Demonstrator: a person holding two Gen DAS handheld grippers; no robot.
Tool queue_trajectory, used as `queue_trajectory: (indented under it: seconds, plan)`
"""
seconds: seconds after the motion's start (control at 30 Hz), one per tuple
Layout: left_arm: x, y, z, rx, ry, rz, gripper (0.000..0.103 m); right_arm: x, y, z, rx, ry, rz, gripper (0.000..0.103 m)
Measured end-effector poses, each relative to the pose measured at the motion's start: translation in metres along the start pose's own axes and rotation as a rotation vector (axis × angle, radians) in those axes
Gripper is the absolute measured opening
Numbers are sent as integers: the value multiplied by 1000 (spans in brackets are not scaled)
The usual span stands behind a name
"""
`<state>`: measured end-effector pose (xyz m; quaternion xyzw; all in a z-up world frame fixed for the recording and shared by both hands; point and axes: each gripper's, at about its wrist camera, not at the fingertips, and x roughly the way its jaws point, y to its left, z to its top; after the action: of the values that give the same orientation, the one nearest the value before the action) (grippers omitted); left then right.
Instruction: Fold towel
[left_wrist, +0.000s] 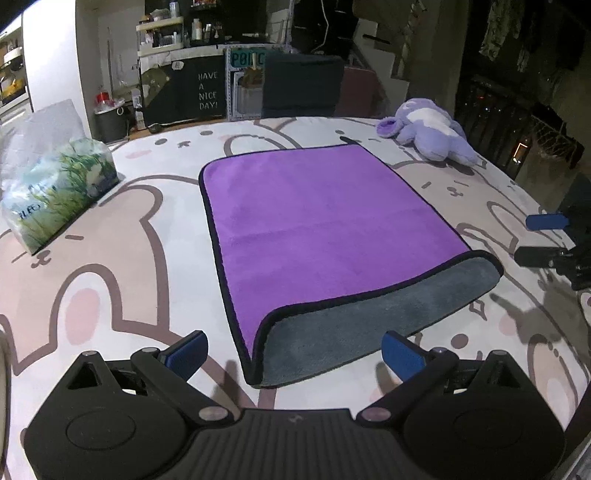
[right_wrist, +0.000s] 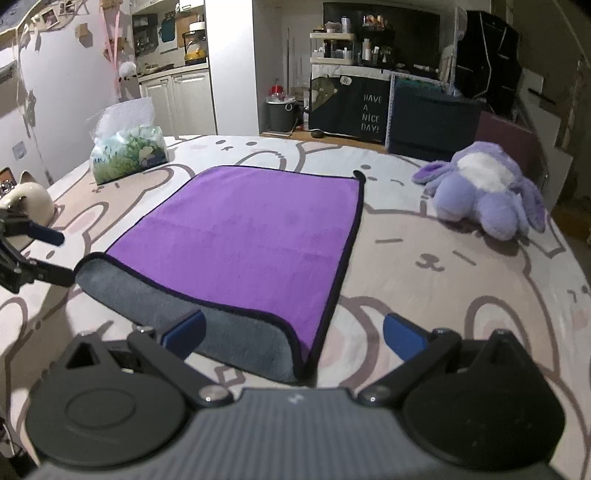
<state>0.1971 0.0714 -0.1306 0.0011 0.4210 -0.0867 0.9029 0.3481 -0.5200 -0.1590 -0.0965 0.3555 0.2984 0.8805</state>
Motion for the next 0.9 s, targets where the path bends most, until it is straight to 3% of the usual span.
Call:
queue_trajectory:
  seconds: [0.13, 0.27, 0.4, 0.47, 0.7, 0.73, 0.9]
  plan:
    - [10, 2, 2, 2, 20, -10, 100, 10, 1, -1, -25, 9, -16, 103]
    - [16, 10, 4, -43, 41, -68, 100, 21, -2, -1, -20, 59, 12, 103]
    - [19, 21, 8, -136, 64, -97, 99, 30, -15, 1, 76, 93, 63, 102]
    - [19, 25, 9, -159, 61, -100, 96, 33, -21, 2, 130, 98, 69, 96]
    - [21, 31, 9, -194, 68, -113, 59, 43, -18, 5, 116, 130, 132, 63]
    - [21, 32, 9, -198, 67, -114, 56, 45, -17, 5, 113, 139, 140, 59]
    - [22, 33, 9, -198, 69, -125, 50, 50, -16, 4, 102, 153, 142, 55]
